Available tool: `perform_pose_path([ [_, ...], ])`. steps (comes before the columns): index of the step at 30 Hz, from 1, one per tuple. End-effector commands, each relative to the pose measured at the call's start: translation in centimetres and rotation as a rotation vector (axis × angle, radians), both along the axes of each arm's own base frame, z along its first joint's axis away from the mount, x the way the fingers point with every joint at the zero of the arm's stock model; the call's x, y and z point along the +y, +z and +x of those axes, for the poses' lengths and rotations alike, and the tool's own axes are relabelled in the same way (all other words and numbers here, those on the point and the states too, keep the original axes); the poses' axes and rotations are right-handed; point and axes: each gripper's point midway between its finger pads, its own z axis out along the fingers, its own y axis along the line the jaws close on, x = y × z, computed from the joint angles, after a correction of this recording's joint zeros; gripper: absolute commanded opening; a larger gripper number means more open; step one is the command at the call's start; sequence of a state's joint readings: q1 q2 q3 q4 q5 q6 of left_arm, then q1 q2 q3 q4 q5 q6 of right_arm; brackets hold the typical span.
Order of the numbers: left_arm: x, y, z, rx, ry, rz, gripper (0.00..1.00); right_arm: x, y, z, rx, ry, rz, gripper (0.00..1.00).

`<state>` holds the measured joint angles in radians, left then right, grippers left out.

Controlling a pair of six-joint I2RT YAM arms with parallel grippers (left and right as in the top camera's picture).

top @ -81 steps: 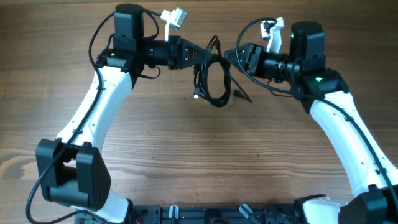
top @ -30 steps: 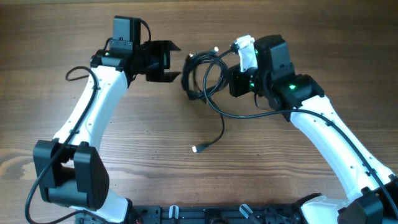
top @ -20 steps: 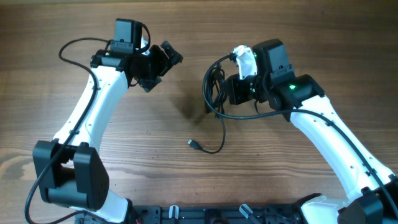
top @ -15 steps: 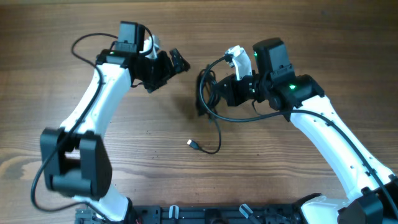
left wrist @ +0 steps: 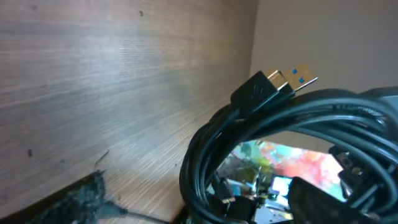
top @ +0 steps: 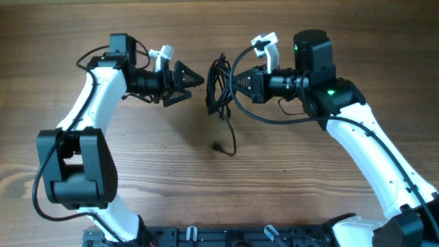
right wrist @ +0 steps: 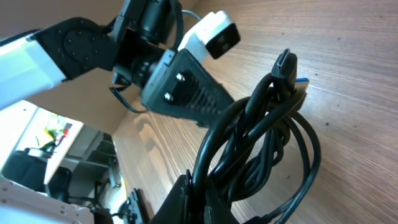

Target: Untangle cables

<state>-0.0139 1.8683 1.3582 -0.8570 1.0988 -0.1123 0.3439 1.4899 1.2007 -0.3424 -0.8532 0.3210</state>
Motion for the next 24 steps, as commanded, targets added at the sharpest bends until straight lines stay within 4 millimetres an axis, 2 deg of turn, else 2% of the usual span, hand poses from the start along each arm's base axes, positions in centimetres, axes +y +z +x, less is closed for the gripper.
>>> perform_pose_path([
  [1,-1.7,-0.1,-0.4,-0.096,-0.075,0.003,0.97,0.4,1.6,-0.6,-0.001,0.042,0.051,0.04],
  [4,-3.5,-0.7,-0.7,-0.129,-0.125,0.041,0.91,0.5,1.6,-0.7,0.007,0.045,0.057,0.04],
  [5,-3.8,-1.6,-0.9,-0.128,-0.133,0.099,0.82,0.5,1.7,-0.8,0.005,0.049,0.060,0.04],
  [7,-3.8,-3.7,-0.9,-0.077,-0.107,0.220,0.71,0.7,2.0,-1.0,0.002,0.067,0.074,0.04],
  [8,-3.9,-4.6,-1.0,-0.064,-0.107,0.262,0.64,0.7,2.1,-1.1,0.000,0.071,0.078,0.04],
  [10,-4.7,-4.9,-1.0,-0.080,-0.124,0.270,0.48,0.7,2.1,-1.1,-0.002,0.073,0.079,0.04],
  [12,-5.1,-4.8,-0.4,-0.118,-0.121,0.276,0.24,0.7,2.1,-1.0,-0.004,0.073,0.080,0.04],
  [13,-4.9,-5.1,-0.1,-0.110,-0.098,0.304,0.08,0.7,2.1,-1.0,-0.004,0.069,0.077,0.04],
  [15,-3.3,-6.6,0.8,-0.036,0.014,0.429,0.04,0.4,1.4,-0.5,0.005,0.027,0.044,0.04],
  [18,-2.5,-6.3,1.4,-0.034,0.057,0.446,0.04,-1.9,-1.9,1.3,0.079,-0.165,-0.110,0.04],
  [19,-1.6,-5.1,1.9,-0.056,0.089,0.439,0.04,-5.0,-4.8,2.6,0.178,-0.385,-0.255,0.05],
  [22,0.6,-3.3,2.8,-0.041,0.198,0.433,0.04,-9.6,-7.6,3.2,0.251,-0.641,-0.431,0.04],
  [23,2.3,-1.9,3.3,-0.037,0.270,0.418,0.04,-11.7,-8.4,3.2,0.256,-0.738,-0.517,0.04],
  [24,2.9,-1.3,3.5,-0.037,0.294,0.412,0.04,-12.5,-8.6,3.2,0.250,-0.768,-0.552,0.04],
])
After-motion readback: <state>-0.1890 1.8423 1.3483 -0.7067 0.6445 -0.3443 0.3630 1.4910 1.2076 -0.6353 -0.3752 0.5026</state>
